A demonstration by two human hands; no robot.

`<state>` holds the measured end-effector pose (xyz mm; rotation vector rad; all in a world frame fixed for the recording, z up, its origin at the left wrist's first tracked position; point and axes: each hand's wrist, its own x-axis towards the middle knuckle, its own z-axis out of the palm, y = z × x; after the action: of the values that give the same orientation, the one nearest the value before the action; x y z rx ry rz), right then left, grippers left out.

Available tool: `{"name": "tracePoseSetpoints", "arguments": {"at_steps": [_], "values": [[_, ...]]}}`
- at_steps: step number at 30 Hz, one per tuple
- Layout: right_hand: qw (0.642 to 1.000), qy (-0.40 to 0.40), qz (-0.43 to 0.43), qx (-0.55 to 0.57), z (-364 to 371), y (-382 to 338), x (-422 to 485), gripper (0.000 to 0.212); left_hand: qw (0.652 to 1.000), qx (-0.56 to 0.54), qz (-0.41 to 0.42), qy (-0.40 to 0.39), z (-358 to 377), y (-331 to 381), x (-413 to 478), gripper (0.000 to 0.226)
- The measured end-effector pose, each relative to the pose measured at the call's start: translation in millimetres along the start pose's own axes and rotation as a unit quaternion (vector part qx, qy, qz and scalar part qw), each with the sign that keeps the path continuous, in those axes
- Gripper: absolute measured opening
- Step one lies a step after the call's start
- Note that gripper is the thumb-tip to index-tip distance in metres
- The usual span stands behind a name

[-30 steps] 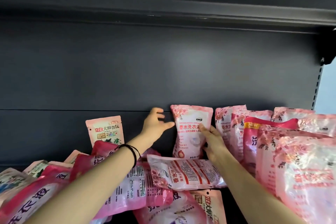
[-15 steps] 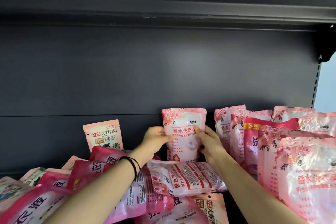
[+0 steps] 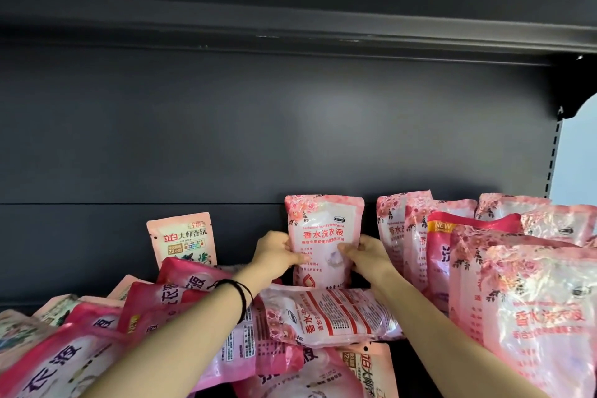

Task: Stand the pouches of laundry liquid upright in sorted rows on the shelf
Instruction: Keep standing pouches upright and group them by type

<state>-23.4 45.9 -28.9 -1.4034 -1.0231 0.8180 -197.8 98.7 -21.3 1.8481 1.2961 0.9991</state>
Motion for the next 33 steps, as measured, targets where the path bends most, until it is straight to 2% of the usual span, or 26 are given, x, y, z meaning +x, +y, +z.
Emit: {"name": "tracePoseSetpoints", "arguments": {"at_steps": [4, 6, 8, 10, 12, 14, 16, 18, 19, 22, 25, 27, 31, 33], "values": [[0.999, 0.027, -0.005, -0.039, 4, 2, 1, 0.015, 1.0, 0.02, 0.009, -0.007, 1, 1, -2, 0.022], [0.992, 0.033, 0.0, -0.119, 4, -5, 0, 0.022, 0.996, 0.081, 0.012, -0.024, -6, 4, -2, 0.032], [0.973, -0.033, 0.012, -0.229, -1, -21, -11, 0.031, 0.982, 0.183, 0.013, -0.043, -20, 7, -7, 0.052], [0.926, -0.099, 0.0, -0.364, -9, -38, -28, 0.031, 0.951, 0.302, 0.037, -0.057, -39, 14, -19, 0.055], [0.864, -0.094, -0.035, -0.494, -13, -54, -45, 0.023, 0.902, 0.414, 0.097, -0.075, -57, 22, -35, 0.044], [0.785, -0.079, -0.064, -0.611, -13, -67, -61, 0.02, 0.847, 0.5, 0.159, -0.078, -71, 29, -51, 0.038], [0.725, -0.091, -0.083, -0.677, -10, -74, -75, 0.032, 0.804, 0.557, 0.2, -0.061, -82, 34, -63, 0.04], [0.696, -0.123, -0.097, -0.701, -11, -77, -87, 0.039, 0.781, 0.585, 0.214, -0.051, -88, 38, -73, 0.042], [0.694, -0.144, -0.101, -0.698, -12, -78, -93, 0.041, 0.778, 0.588, 0.215, -0.049, -89, 39, -80, 0.042], [0.707, -0.211, -0.111, -0.666, -15, -78, -112, 0.046, 0.785, 0.579, 0.215, -0.045, -93, 40, -103, 0.036], [0.699, -0.236, -0.165, -0.654, -9, -66, -131, 0.05, 0.811, 0.547, 0.206, -0.027, -95, 34, -130, 0.027], [0.695, -0.23, -0.22, -0.645, -4, -55, -140, 0.049, 0.844, 0.5, 0.195, -0.003, -91, 29, -143, 0.026], [0.69, -0.199, -0.276, -0.638, 3, -28, -150, 0.043, 0.939, 0.312, 0.142, -0.009, -68, 15, -165, 0.029], [0.717, -0.185, -0.295, -0.604, 6, -18, -148, 0.036, 0.956, 0.269, 0.12, 0.009, -58, 9, -172, 0.035]]}}
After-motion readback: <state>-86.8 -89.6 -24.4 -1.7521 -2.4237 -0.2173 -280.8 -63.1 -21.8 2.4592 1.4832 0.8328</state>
